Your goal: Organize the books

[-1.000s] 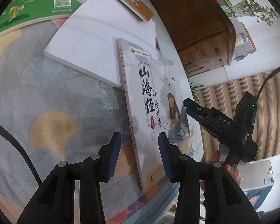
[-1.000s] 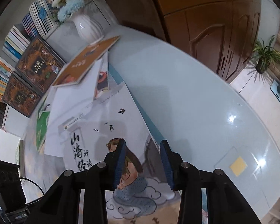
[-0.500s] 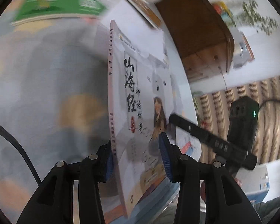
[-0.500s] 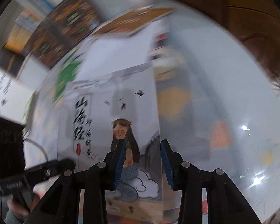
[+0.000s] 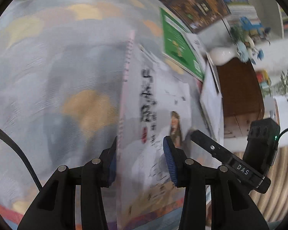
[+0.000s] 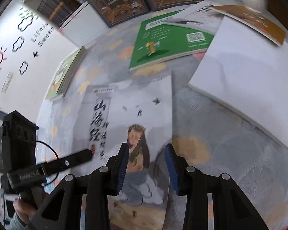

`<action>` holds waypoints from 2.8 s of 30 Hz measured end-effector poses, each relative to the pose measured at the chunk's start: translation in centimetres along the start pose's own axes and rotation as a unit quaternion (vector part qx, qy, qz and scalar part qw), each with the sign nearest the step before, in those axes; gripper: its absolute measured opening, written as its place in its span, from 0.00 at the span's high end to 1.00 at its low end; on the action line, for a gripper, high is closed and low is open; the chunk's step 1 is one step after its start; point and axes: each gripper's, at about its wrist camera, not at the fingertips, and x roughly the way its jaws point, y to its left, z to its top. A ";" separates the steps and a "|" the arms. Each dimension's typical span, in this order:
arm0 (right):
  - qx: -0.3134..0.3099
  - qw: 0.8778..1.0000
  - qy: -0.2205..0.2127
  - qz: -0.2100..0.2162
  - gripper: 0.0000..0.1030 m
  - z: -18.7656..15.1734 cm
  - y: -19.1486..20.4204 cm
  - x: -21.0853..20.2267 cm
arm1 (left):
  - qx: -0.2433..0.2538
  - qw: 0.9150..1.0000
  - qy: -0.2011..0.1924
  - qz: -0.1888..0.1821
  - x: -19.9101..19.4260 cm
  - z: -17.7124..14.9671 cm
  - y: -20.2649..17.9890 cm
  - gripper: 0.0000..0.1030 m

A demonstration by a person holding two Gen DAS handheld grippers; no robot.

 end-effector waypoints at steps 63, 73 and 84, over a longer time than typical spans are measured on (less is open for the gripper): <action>0.275 0.911 0.065 0.299 0.61 -3.9 -6.8 1.3 | -0.244 0.924 0.012 -0.294 -1.8 -2.5 2.5 0.88; 0.058 0.994 0.026 0.089 0.78 -2.0 1.0 -1.4 | 0.005 0.998 0.032 -0.048 -3.1 -1.1 -2.5 0.89; -0.107 0.994 -0.008 -0.032 0.79 -3.7 9.7 -3.1 | 0.125 0.990 0.023 -0.063 -7.1 0.5 -3.0 0.87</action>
